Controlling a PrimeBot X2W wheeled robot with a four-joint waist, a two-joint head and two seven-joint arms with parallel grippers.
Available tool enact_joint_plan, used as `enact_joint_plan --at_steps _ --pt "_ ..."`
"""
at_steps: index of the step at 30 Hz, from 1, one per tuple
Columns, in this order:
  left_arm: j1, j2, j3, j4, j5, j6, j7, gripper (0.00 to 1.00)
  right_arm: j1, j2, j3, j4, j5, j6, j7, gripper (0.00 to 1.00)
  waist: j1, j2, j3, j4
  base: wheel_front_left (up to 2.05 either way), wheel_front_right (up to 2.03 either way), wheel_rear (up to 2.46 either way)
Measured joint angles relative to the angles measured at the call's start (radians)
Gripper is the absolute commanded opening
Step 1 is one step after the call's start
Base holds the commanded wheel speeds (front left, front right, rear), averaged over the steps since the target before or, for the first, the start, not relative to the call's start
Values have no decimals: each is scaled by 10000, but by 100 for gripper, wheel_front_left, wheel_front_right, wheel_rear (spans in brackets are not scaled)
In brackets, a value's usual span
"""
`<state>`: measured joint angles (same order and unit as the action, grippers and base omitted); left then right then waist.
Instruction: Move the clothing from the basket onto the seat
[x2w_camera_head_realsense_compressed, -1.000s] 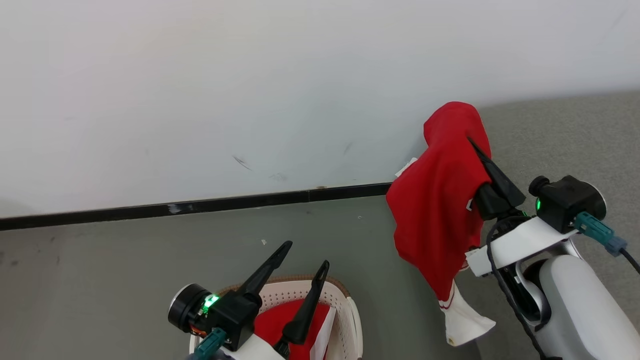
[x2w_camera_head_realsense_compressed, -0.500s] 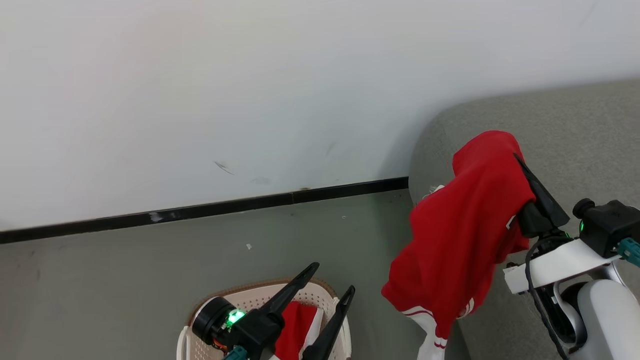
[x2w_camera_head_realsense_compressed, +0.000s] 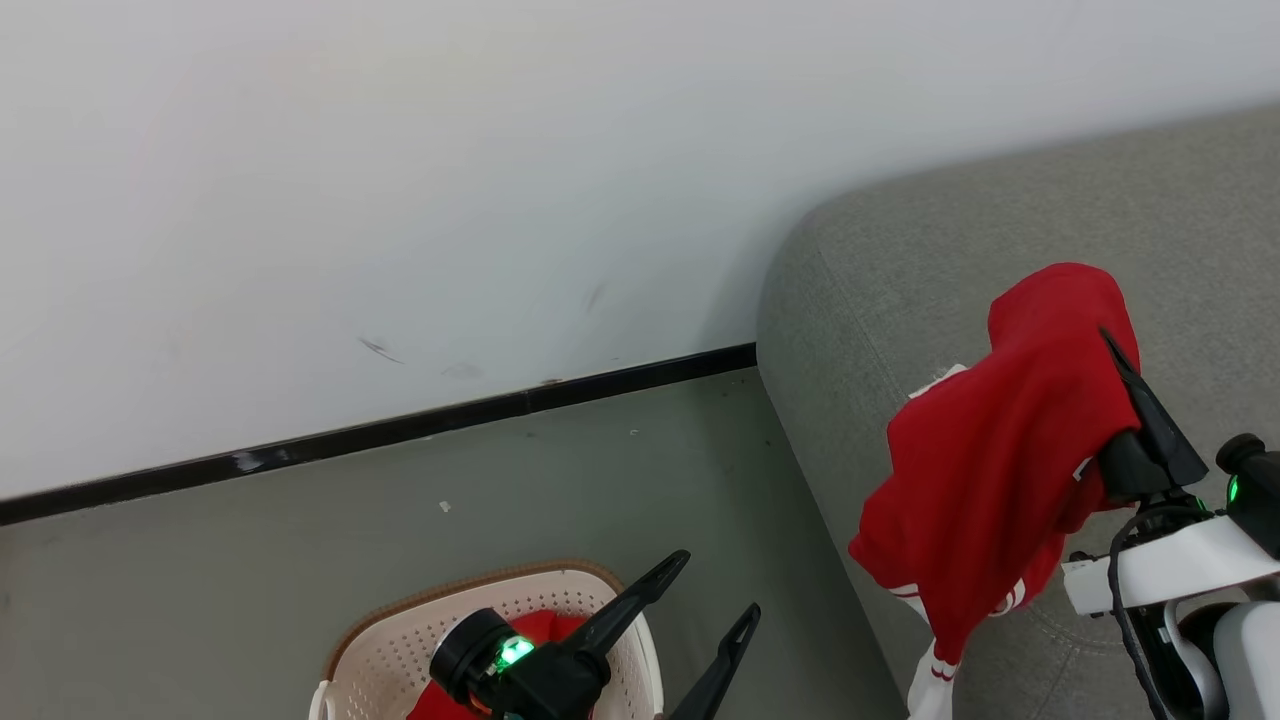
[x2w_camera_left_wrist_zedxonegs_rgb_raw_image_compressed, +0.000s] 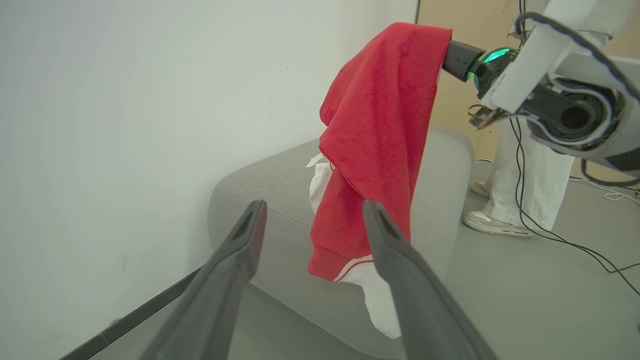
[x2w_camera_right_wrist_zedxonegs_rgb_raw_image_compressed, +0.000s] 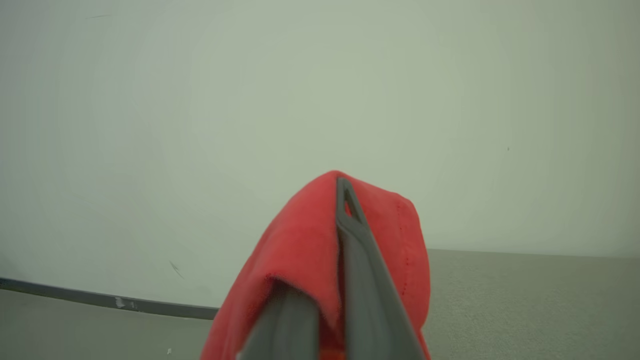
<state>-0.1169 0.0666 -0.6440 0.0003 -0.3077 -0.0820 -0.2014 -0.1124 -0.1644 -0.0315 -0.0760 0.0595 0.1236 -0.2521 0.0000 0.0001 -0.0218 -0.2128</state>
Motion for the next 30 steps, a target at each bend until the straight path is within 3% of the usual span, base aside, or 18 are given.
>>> enact_joint_plan --at_steps 11,18,22,30 --pt "0 -27 -219 -92 2 2 -111 100 471 6 -163 -163 -188 0 0 0 0 0 109 -683 0 0 0" --pt "0 -36 -311 -117 25 105 -115 100 235 -462 771 309 -199 0 13 0 0 0 261 -956 0 0 0" --pt "-5 -36 -282 -167 104 203 -115 100 -893 -895 1308 635 -65 0 159 0 0 0 434 -1016 0 0 0" --pt "-125 -21 13 -529 487 600 -117 100 -3948 -1346 1406 1147 915 0 779 0 0 0 887 -1030 0 0 0"
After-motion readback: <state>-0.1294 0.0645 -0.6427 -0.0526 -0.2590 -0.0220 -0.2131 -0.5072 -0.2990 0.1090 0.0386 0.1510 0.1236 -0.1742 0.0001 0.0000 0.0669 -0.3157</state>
